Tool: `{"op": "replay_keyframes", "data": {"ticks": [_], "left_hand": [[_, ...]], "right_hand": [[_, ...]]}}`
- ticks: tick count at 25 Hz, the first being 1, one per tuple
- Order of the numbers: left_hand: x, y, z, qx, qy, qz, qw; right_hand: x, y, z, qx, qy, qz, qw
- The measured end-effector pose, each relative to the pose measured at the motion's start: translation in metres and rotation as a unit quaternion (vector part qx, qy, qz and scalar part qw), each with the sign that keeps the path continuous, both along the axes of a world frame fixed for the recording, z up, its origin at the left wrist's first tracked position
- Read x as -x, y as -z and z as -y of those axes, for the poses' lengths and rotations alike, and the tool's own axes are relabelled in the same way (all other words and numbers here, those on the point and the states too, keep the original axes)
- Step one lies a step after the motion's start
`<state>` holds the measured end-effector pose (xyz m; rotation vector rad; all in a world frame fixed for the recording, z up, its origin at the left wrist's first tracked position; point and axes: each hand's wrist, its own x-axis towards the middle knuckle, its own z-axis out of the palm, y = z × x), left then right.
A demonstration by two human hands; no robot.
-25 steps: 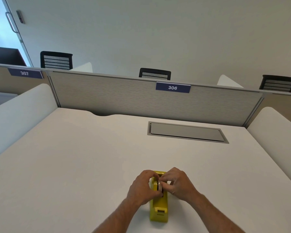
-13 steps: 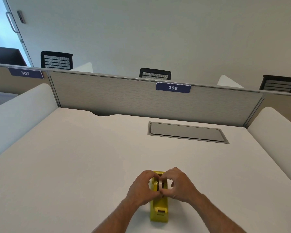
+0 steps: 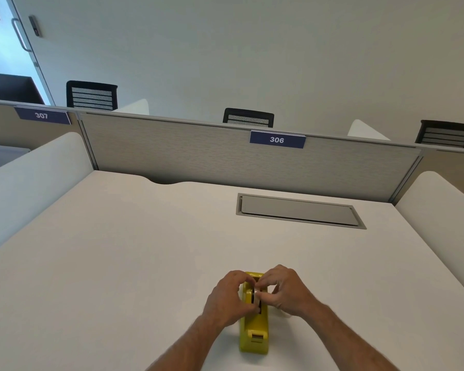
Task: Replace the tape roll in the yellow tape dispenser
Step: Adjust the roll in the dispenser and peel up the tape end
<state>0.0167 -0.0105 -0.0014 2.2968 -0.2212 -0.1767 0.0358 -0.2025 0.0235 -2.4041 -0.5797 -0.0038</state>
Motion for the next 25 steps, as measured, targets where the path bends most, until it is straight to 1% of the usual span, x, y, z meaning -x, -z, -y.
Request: {"op": "replay_keyframes", "data": {"ticks": [11, 18, 25], "left_hand": [[-0.0004, -0.0018, -0.0002, -0.005, 0.006, 0.0, 1.0], [-0.0014, -0.0001, -0.0007, -0.005, 0.015, 0.013, 1.0], [-0.0009, -0.001, -0.0001, 0.004, 0.006, 0.001, 1.0]], "right_hand": [[-0.0002, 0.0006, 0.0004, 0.002, 0.007, -0.005, 1.0], [0.0042, 0.0016, -0.0007, 0.06, -0.002, 0.014, 0.998], [0.0059, 0.0033, -0.0012, 0.047, -0.004, 0.034, 0.998]]}}
